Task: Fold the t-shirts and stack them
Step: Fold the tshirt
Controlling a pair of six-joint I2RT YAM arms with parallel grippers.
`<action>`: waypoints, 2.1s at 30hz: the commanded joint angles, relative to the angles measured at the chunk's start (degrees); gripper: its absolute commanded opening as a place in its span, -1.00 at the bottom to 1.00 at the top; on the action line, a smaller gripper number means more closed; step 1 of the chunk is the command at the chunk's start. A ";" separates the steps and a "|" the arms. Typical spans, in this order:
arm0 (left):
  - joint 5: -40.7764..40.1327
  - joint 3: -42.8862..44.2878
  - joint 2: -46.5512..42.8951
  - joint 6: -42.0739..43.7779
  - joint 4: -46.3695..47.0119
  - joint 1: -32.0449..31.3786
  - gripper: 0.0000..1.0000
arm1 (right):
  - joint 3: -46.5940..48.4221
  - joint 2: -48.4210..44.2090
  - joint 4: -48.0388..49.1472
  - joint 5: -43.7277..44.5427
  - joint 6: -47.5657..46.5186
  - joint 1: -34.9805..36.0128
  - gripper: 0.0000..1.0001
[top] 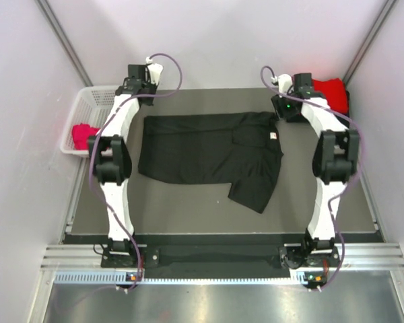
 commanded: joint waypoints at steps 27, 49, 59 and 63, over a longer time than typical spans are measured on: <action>-2.17 -38.74 -25.16 4.09 -1.22 1.77 -0.56 | -58.28 -47.61 -29.13 -28.17 -86.10 16.37 -0.10; -3.75 -38.56 -26.03 4.88 0.45 5.72 -0.55 | -56.87 -37.86 -31.51 -23.34 -89.98 23.57 -0.22; -3.57 -36.98 -24.28 4.88 1.06 6.34 -0.54 | -59.16 -37.86 -28.44 -20.88 -87.70 25.51 -0.31; -3.31 -36.02 -23.75 4.88 1.06 6.51 -0.54 | -59.51 -37.24 -27.73 -20.00 -86.11 26.13 -0.32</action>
